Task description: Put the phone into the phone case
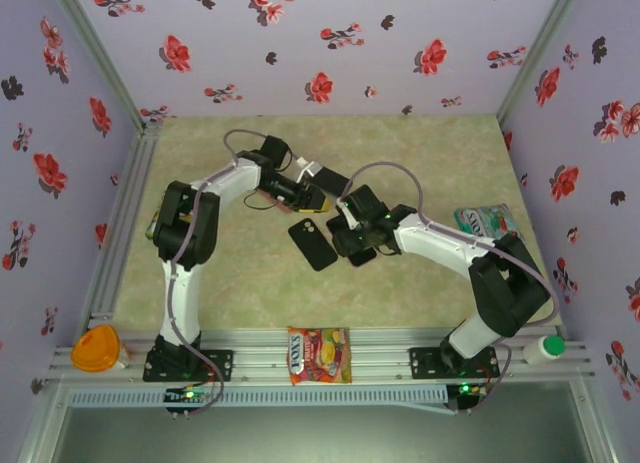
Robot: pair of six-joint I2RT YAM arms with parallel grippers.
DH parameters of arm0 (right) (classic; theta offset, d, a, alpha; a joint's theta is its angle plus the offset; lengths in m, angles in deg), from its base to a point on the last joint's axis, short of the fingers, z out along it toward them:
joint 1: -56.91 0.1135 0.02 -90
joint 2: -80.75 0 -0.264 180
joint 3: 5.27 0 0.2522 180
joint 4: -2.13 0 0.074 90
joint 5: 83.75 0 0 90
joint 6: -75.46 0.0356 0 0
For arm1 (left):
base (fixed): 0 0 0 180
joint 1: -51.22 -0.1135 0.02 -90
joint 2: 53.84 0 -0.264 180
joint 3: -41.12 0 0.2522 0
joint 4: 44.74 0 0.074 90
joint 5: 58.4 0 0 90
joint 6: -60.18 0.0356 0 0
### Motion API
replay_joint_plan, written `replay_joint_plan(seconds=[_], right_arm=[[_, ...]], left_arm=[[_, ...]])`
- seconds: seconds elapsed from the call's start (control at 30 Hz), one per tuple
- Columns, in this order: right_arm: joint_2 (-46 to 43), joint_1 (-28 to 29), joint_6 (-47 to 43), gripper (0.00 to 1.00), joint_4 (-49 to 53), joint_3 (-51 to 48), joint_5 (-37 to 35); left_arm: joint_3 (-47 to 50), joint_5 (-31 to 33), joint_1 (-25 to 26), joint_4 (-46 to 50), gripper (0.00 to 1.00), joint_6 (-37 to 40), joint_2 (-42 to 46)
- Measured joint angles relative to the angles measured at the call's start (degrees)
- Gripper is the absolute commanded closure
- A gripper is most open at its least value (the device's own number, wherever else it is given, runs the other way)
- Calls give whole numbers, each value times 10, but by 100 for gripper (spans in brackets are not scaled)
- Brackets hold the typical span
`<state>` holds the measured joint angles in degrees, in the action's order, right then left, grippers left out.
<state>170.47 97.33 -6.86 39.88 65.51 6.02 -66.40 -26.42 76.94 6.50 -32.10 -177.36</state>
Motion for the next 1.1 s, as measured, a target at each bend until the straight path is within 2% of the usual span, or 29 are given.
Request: replay_joint_plan(seconds=[0.3, 1.1], right_arm=[[-17, 14, -3, 41, 0, 0, 0], [-17, 27, -7, 41, 2, -1, -3]], left_arm=[[-40, -22, 16, 86, 50, 53, -34], [-60, -42, 32, 175, 52, 115, -57]])
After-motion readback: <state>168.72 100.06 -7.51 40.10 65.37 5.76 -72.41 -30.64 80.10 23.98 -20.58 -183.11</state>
